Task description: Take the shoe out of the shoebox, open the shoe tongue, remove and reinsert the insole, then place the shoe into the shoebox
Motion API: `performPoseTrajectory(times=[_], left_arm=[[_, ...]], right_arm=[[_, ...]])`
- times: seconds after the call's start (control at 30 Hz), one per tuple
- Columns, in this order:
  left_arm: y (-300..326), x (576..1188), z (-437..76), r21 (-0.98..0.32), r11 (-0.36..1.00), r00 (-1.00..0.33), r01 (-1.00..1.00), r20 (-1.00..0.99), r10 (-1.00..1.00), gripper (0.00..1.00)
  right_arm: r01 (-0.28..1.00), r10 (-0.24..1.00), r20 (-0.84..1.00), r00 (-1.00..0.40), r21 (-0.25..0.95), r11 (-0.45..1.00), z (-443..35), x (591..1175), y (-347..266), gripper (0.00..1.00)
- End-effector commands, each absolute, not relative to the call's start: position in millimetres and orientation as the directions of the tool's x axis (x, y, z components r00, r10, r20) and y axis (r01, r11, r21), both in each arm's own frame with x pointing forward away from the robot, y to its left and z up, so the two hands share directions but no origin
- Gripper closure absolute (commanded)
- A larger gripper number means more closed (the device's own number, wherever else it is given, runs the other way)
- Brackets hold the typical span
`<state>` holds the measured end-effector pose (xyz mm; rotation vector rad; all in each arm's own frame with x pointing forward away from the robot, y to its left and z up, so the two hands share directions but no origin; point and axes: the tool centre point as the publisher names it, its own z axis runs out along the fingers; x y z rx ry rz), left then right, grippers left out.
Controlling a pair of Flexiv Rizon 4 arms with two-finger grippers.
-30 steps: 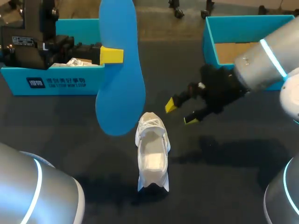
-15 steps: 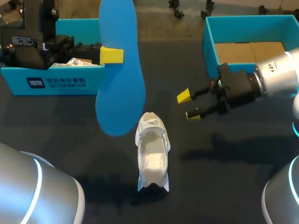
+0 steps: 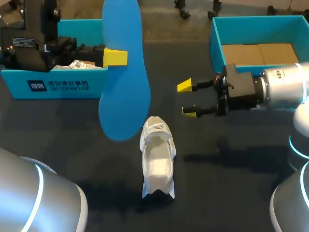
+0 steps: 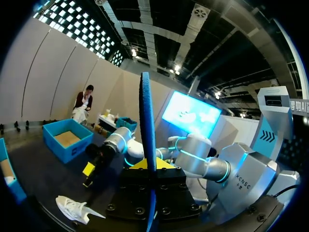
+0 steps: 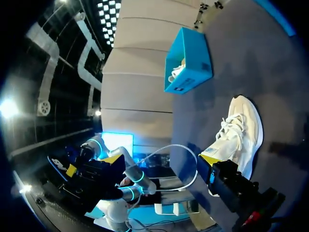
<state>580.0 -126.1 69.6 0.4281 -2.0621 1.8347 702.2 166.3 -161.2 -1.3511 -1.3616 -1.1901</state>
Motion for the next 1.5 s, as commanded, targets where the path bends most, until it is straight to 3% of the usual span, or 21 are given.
performPoseTrajectory(times=[0.03, 0.27, 0.33, 0.7, 0.83, 0.93, 1.33, 1.5], left_arm=[[-129.1, 600.3, 70.2, -0.952, 0.067, -0.945, -0.298, 0.304, 0.118, 1.0], [-133.0, 633.4, 67.1, -0.999, -0.026, -0.969, 0.026, -0.032, 0.246, 1.0], [-132.2, 643.0, 58.7, -0.948, -0.044, -0.919, 0.314, -0.315, 0.236, 1.0], [-130.4, 640.9, 57.1, -0.936, -0.067, -0.903, 0.346, -0.351, 0.247, 1.0], [-127.1, 646.3, 42.9, -0.808, -0.132, -0.787, 0.574, -0.589, 0.184, 1.0], [-123.7, 653.4, 25.6, -0.619, -0.218, -0.609, 0.754, -0.784, 0.121, 1.0], [-121.5, 657.0, 18.9, -0.588, -0.253, -0.577, 0.768, -0.807, 0.124, 1.0], [-114.6, 659.7, -0.5, -0.409, -0.195, -0.394, 0.891, -0.912, 0.109, 1.0]], right_arm=[[0.997, 0.17, 0.984, -0.052, 0.059, -0.041, -165.9, 705.7, 173.7, 0.0], [0.997, 0.17, 0.984, -0.052, 0.059, -0.041, -165.9, 705.7, 173.7, 0.0], [0.997, 0.17, 0.984, -0.052, 0.059, -0.041, -165.9, 705.7, 173.7, 0.0], [0.997, 0.17, 0.984, -0.052, 0.059, -0.041, -165.9, 705.7, 173.7, 0.0], [0.997, 0.17, 0.984, -0.052, 0.059, -0.041, -165.9, 705.7, 173.7, 0.0], [0.997, 0.17, 0.984, -0.052, 0.059, -0.041, -165.9, 705.7, 173.7, 0.0], [0.997, 0.17, 0.984, -0.052, 0.059, -0.041, -165.9, 705.7, 173.7, 0.0], [0.997, 0.17, 0.984, -0.052, 0.059, -0.041, -165.9, 705.7, 173.7, 0.0]])
